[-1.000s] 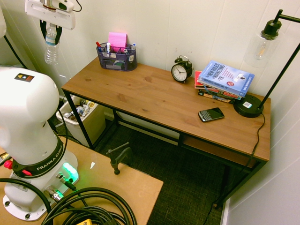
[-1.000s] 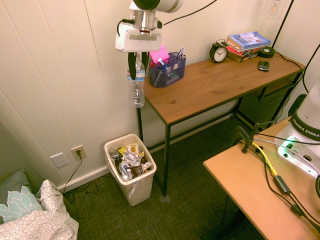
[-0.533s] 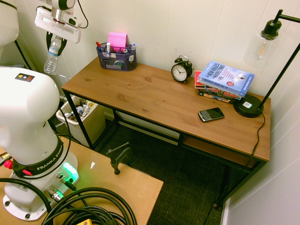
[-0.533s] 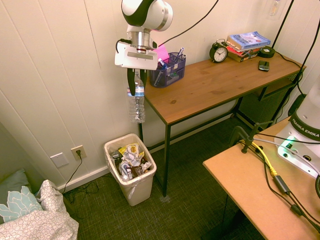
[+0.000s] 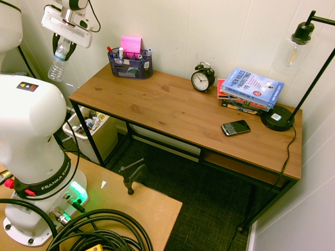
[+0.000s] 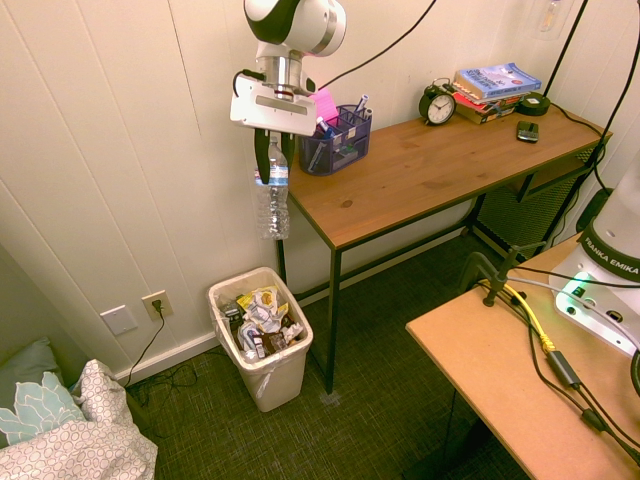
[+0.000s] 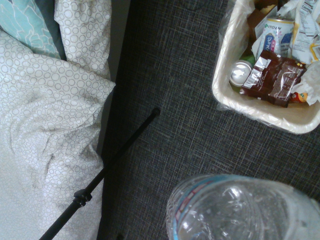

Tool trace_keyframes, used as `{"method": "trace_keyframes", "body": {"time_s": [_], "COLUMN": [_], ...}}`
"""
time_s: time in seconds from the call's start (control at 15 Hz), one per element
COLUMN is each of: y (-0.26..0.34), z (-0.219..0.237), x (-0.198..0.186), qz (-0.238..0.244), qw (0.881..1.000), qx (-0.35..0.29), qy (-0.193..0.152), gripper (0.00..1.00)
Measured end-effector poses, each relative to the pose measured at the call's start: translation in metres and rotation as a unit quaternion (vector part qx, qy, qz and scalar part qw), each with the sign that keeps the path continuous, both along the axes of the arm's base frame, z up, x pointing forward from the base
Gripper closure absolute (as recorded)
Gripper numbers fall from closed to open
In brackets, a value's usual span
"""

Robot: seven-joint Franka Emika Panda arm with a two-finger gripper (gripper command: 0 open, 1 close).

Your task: Throw the bottle in the trash bin

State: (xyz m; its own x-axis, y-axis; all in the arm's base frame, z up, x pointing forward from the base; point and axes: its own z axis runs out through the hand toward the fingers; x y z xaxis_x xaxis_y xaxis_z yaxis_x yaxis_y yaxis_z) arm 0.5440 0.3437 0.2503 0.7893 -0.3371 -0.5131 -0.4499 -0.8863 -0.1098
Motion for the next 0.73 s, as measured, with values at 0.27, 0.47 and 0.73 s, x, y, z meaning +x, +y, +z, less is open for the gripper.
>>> {"method": "trace_keyframes", "body": {"time_s": [0.27, 0.47, 0.73], "y": [0.000, -0.005, -0.028], "z": [0.028, 0.046, 0.057], "x": [0.007, 0.011, 0.023], "qz": [-0.004, -0.008, -0.036], "qw": [1.000, 0.999, 0.997], "qx": [0.010, 0.012, -0.024], "qy": [-0.023, -0.036, -0.057], "gripper": [0.00, 0.00, 0.00]}}
